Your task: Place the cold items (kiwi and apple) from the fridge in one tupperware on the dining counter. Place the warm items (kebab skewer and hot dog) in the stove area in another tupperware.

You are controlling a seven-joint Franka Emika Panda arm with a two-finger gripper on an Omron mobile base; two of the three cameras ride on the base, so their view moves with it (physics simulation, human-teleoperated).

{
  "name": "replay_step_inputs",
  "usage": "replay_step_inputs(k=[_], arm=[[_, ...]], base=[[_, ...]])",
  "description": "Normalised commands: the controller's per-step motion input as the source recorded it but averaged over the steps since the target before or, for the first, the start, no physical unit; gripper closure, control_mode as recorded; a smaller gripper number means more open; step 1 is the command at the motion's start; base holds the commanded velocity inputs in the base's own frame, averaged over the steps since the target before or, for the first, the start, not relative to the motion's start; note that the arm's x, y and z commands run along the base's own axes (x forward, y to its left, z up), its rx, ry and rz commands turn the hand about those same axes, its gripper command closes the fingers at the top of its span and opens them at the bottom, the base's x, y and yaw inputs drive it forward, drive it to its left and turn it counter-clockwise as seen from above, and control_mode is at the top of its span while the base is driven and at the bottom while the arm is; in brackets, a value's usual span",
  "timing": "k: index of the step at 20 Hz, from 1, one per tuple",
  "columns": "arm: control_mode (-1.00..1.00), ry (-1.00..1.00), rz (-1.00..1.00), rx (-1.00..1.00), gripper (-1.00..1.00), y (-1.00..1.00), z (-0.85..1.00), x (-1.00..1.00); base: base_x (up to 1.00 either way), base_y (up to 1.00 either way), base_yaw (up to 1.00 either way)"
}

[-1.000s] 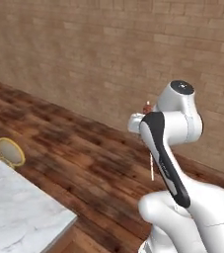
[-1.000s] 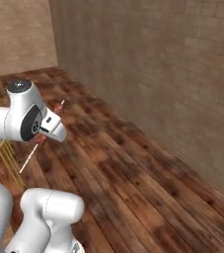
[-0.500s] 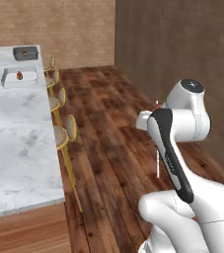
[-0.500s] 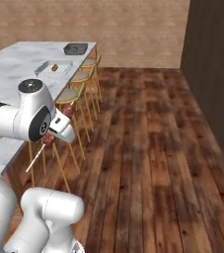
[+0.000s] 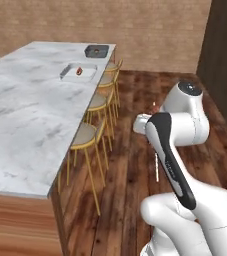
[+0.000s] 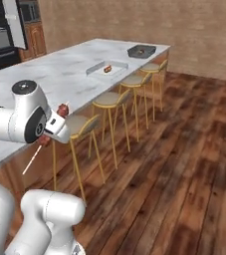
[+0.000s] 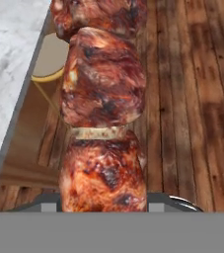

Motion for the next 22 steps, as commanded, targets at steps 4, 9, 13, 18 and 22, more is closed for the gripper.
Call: replay_step_inputs(k=[4, 9, 13, 18, 22], arm=[[1.0, 0.0, 0.0, 0.0, 1.0, 0.0, 0.0, 0.0], [1.0, 0.0, 0.0, 0.0, 1.0, 0.0, 0.0, 0.0], [1.0, 0.0, 0.0, 0.0, 1.0, 0.0, 0.0, 0.0], [1.0, 0.0, 0.0, 0.0, 1.0, 0.0, 0.0, 0.0], [1.0, 0.0, 0.0, 0.0, 1.0, 0.0, 0.0, 0.0]], base=[[0.7, -0.88, 0.41], [0.7, -0.85, 0.42], [0.61, -0.88, 0.41], [0.4, -0.98, 0.31], [0.52, -0.93, 0.33]])
